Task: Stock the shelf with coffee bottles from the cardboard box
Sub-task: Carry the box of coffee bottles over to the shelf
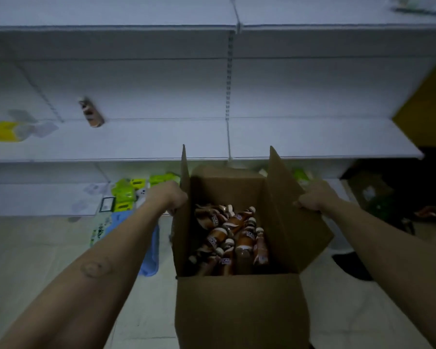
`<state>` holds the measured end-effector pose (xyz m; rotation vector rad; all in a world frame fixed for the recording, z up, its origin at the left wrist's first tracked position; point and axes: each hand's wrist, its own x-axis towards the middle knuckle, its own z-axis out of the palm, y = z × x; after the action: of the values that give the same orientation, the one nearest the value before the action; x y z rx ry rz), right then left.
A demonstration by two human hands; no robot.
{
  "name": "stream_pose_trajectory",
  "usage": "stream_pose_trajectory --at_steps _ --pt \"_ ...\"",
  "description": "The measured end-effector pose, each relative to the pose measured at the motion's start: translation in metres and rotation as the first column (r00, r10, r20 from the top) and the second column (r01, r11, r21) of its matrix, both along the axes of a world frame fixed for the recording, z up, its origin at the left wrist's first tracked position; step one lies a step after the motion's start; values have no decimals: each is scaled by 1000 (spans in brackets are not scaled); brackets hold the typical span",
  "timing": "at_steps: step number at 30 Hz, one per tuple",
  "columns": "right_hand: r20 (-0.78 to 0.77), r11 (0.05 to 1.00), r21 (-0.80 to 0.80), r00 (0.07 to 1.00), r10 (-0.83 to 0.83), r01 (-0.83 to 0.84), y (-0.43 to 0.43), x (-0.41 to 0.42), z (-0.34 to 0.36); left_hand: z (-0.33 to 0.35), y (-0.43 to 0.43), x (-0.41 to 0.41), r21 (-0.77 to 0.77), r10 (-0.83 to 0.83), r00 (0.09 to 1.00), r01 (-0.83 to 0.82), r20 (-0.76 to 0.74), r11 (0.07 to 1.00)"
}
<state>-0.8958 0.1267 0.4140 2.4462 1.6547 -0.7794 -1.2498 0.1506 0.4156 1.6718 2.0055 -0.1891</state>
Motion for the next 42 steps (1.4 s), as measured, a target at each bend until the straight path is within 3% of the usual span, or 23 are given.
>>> stream_pose_trajectory --at_steps 8,14,20,25,29,36,42 --pt "-221 935 -197 916 -334 293 -3 26 -70 -63 79 60 -53 -271 961 269 -48 962" --pt "-138 906 -239 912 -387 348 -27 31 -120 -114 110 81 -174 -436 900 426 -20 888" --pt "-24 797 -286 828 -561 532 -36 -2 -136 -150 163 91 -233 -636 769 631 65 740" --pt "68 576 -328 627 -776 749 -59 -65 -144 -186 204 93 -193 -836 528 845 147 499" --pt "117 420 -280 465 -878 863 -80 -130 -151 -191 209 91 -152 -896 430 898 109 413" --pt "5 114 -171 116 -993 979 -137 -222 -190 -198 184 91 -85 -944 329 941 -7 328" --pt "-116 -28 -124 -42 -992 992 -180 -287 -276 -265 146 95 -69 -990 126 989 -65 130"
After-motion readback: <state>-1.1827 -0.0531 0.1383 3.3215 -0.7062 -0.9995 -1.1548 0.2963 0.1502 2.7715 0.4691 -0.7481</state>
